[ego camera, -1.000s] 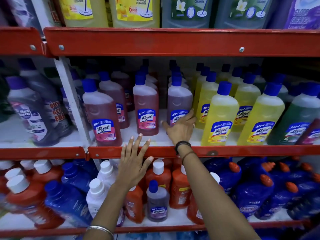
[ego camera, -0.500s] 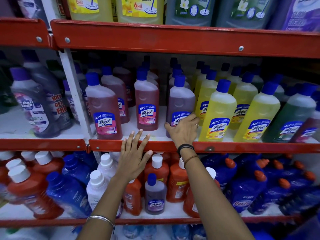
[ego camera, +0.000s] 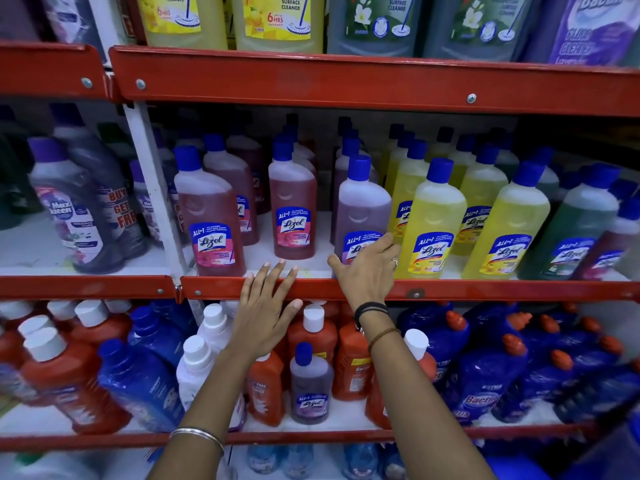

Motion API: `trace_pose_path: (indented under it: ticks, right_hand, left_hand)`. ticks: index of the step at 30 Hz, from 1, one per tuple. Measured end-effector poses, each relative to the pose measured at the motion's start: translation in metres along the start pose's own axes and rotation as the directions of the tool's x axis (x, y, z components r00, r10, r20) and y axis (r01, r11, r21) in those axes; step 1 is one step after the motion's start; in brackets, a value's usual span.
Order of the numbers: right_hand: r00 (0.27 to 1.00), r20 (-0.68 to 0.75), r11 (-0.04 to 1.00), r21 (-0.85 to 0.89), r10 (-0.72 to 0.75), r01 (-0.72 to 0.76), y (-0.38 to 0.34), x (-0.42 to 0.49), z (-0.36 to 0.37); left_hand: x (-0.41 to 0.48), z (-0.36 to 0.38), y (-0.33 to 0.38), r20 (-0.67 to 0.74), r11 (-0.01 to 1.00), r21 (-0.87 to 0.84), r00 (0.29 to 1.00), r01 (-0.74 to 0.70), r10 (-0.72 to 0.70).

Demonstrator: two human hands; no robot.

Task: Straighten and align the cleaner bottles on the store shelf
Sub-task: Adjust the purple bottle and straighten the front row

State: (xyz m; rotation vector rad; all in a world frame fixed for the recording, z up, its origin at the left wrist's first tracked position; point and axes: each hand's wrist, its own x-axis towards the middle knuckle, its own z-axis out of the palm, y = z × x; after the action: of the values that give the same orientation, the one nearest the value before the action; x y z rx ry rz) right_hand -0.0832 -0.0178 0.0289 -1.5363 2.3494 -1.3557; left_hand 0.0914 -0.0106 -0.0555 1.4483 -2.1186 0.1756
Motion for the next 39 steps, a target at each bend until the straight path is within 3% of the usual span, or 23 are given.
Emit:
trace_pose_path:
  ticks: [3, 6, 9, 12, 17, 22, 39]
  right_hand:
    - [0.994, -0.104, 0.995, 0.093, -0.02, 0.03, 0.004, -0.018, 0.005]
    - [0.959, -0.258, 0.938, 0.288, -0.121, 0.196, -0.003, -0.051, 0.012]
    - [0.94, -0.218, 0.846, 0.417, -0.261, 0.332, -0.024, -0.07, 0.026]
    - [0.965, -0.091, 0.837, 0.482, -0.246, 0.258, -0.051, -0.059, 0.049]
    - [0.999, 0.032, 0.937, 0.349, -0.029, 0.016, -0.083, -0.017, 0.078]
    - [0.998, 0.039, 0.979, 0.193, 0.053, -0.059, -0.096, 0.0, 0.089]
    - [0.999, -0.042, 0.996, 0.084, -0.008, 0.011, -0.087, -0.035, 0.069]
  left_hand:
    - [-0.005, -0.005, -0.009, 0.002, 1.0, 0.023, 1.0, 0.001, -0.001]
    - [-0.015, -0.011, -0.022, -0.002, 0.998, 0.028, 0.999, 0.047, -0.047]
    - [-0.024, -0.015, -0.036, 0.019, 0.998, 0.05, 0.999, 0.039, -0.04]
    - [-0.027, -0.019, -0.045, 0.036, 0.998, 0.067, 0.999, 0.004, -0.006]
    - [-0.029, -0.019, -0.053, 0.035, 0.998, 0.05, 0.999, -0.031, 0.029]
    - [-0.027, -0.016, -0.057, 0.035, 0.999, 0.017, 0.998, -0.051, 0.051]
    - [-0.032, -0.014, -0.058, -0.037, 0.999, 0.001, 0.999, -0.039, 0.039]
